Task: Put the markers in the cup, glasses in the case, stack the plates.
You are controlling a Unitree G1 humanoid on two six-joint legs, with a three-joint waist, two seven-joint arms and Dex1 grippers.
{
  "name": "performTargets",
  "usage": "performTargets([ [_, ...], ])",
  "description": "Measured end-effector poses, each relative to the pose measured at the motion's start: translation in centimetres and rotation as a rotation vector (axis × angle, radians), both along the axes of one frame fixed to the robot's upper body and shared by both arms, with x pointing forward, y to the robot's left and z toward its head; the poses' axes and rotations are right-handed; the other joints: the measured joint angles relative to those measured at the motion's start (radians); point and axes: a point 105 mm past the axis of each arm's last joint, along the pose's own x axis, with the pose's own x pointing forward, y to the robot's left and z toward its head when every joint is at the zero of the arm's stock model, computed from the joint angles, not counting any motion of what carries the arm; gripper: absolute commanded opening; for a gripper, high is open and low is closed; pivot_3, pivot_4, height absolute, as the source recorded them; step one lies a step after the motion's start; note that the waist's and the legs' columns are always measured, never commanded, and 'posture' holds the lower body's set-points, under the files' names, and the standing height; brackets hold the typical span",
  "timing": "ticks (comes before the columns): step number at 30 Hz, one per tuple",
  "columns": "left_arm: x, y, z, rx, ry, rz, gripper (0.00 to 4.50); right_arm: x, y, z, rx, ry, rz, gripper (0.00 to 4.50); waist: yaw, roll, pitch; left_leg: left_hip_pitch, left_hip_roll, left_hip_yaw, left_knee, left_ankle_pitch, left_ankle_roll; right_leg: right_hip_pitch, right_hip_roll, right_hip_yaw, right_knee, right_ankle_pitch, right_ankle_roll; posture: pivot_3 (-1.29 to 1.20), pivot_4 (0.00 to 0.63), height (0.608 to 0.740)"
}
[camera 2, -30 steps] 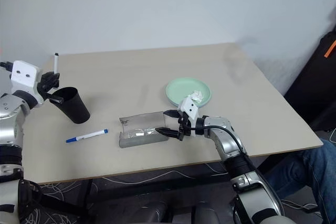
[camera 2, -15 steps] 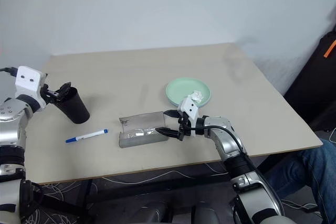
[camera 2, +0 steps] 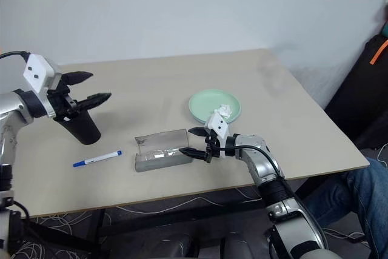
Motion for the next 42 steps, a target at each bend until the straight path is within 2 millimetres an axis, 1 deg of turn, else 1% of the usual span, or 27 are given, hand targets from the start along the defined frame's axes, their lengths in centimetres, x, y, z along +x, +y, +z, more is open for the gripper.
performTargets([
  [3, -0.9, 0.4, -2.0, 0.142, 0.14, -0.04, 3.92, 0.1, 0.1, 0.1, -0.002, -0.004, 0.001, 4.03, -0.003, 0.001, 0.0, 0.0, 0.0, 0.0, 0.0, 0.0, 0.0, 0.0, 0.0, 0.001, 0.0, -0.001, -0.001, 0.0, 0.0, 0.74],
  [6, -1.3, 1.3, -4.0, 0.256, 0.258, -0.052, 4.49, 0.2, 0.3, 0.2, -0.003, -0.012, 0.003, 4.03, -0.003, 0.001, 0.001, 0.0, 0.0, 0.0, 0.0, 0.0, 0.0, 0.0, 0.0, 0.001, 0.0, -0.001, -0.001, 0.0, 0.0, 0.74],
  [8, -1.6, 1.7, -5.0, 0.283, 0.326, -0.069, 4.49, 0.2, 0.3, 0.2, -0.003, -0.008, 0.003, 4.03, 0.001, 0.001, 0.001, 0.0, 0.0, 0.0, 0.0, 0.0, 0.0, 0.0, 0.0, 0.0, 0.0, -0.001, -0.001, 0.0, 0.0, 0.74],
  [12, -2.2, 2.1, -7.1, 0.393, 0.453, -0.148, 4.49, 0.3, 0.4, 0.0, -0.005, -0.006, 0.002, 4.03, 0.005, 0.001, 0.001, -0.001, 0.0, 0.0, -0.001, 0.0, 0.0, -0.001, 0.0, 0.001, -0.001, -0.001, -0.001, 0.0, 0.0, 0.74],
  [14, -2.4, 2.7, -8.2, 0.449, 0.515, -0.167, 4.49, 0.3, 0.4, -0.1, -0.004, -0.005, 0.0, 4.03, 0.008, 0.001, 0.001, -0.001, 0.0, 0.0, -0.001, 0.0, 0.0, -0.001, 0.0, 0.001, -0.001, -0.001, -0.001, 0.0, 0.0, 0.74],
  [18, -1.9, 3.7, -10.3, 0.506, 0.618, -0.179, 4.49, 0.4, 0.5, -0.1, -0.002, -0.007, -0.006, 4.03, 0.015, 0.001, 0.001, -0.001, 0.0, 0.0, -0.001, 0.0, 0.0, -0.002, 0.0, 0.001, 0.0, -0.001, -0.001, 0.0, 0.0, 0.74],
  [22, -1.5, 4.5, -11.7, 0.548, 0.688, -0.184, 4.49, 0.5, 0.4, -0.2, -0.008, -0.012, -0.012, 4.03, 0.014, -0.001, 0.0, -0.001, 0.0, 0.0, -0.001, 0.0, 0.0, -0.002, 0.0, 0.001, -0.001, 0.0, 0.0, 0.0, 0.0, 0.74],
  [24, -1.4, 4.7, -12.5, 0.566, 0.723, -0.184, 4.49, 0.5, 0.3, -0.1, -0.008, -0.015, -0.018, 4.03, 0.014, -0.001, 0.0, -0.001, -0.001, 0.0, -0.001, 0.0, 0.0, -0.002, 0.0, 0.001, -0.001, 0.001, 0.002, 0.0, 0.0, 0.74],
  [28, -1.7, 4.4, -14.0, 0.575, 0.78, -0.209, 4.49, 0.6, 0.1, -0.2, -0.011, -0.017, -0.029, 4.03, 0.013, -0.001, 0.0, -0.002, -0.001, 0.0, -0.001, 0.0, 0.0, -0.003, 0.0, 0.001, -0.001, 0.001, 0.002, 0.0, 0.0, 0.74],
  [30, -1.8, 4.5, -14.4, 0.578, 0.795, -0.214, 4.49, 0.7, 0.0, -0.2, -0.012, -0.018, -0.034, 4.03, 0.013, -0.002, 0.0, -0.004, -0.001, 0.0, 0.0, 0.0, 0.0, -0.004, 0.0, 0.0, 0.0, 0.001, 0.002, 0.0, 0.0, 0.74],
  [33, -1.5, 4.5, -14.4, 0.596, 0.795, -0.212, 3.9, 0.7, -0.1, -0.2, -0.014, -0.019, -0.04, 4.03, 0.013, -0.002, 0.0, -0.009, -0.001, 0.0, 0.002, 0.0, 0.0, -0.009, 0.0, 0.0, 0.001, 0.001, 0.002, 0.0, 0.0, 0.74],
  [42, -1.2, 4.3, -14.4, 0.6, 0.771, -0.22, 0.68, 0.8, -0.2, -0.1, -0.014, -0.022, -0.046, 4.03, 0.013, -0.002, 0.0, -0.009, -0.001, 0.0, 0.002, 0.0, 0.0, -0.009, 0.001, 0.0, 0.001, 0.001, 0.002, 0.0, 0.0, 0.74],
])
